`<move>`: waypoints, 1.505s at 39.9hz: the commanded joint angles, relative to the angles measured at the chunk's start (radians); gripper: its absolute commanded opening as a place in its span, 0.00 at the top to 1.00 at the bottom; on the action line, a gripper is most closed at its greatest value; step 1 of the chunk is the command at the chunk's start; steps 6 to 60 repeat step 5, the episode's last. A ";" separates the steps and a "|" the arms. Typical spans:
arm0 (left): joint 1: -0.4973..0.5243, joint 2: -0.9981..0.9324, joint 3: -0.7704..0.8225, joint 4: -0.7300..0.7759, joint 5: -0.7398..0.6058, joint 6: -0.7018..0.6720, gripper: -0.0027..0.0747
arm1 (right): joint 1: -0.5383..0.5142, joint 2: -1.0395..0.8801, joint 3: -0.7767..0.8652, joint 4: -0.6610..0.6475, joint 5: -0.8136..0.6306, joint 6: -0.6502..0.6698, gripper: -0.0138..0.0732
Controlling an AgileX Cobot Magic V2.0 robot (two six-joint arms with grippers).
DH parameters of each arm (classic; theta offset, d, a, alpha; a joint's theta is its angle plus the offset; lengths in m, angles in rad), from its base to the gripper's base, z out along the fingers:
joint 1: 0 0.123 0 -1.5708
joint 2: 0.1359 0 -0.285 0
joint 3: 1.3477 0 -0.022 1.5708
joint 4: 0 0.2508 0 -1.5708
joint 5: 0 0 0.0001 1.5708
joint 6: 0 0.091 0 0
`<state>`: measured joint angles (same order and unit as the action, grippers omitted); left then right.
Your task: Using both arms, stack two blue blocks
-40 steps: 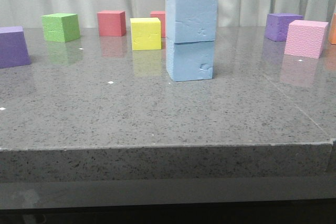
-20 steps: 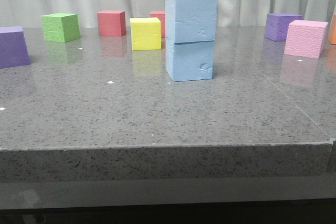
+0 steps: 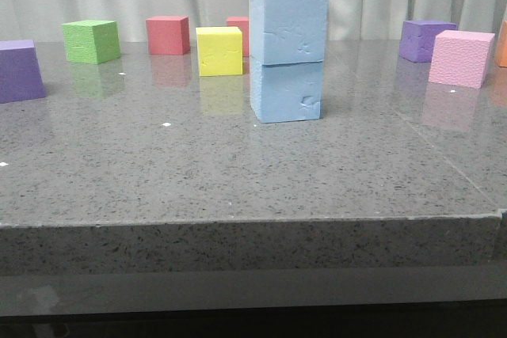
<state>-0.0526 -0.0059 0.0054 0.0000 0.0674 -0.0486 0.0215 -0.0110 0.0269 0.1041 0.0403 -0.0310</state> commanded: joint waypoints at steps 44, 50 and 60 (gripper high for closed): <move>0.003 -0.017 0.001 0.000 -0.084 -0.008 0.99 | -0.005 -0.018 -0.005 0.000 -0.086 -0.003 0.92; 0.003 -0.017 0.001 0.000 -0.084 -0.008 0.99 | -0.005 -0.018 -0.005 0.000 -0.086 -0.003 0.92; 0.003 -0.017 0.001 0.000 -0.084 -0.008 0.99 | -0.005 -0.018 -0.005 0.000 -0.086 -0.003 0.92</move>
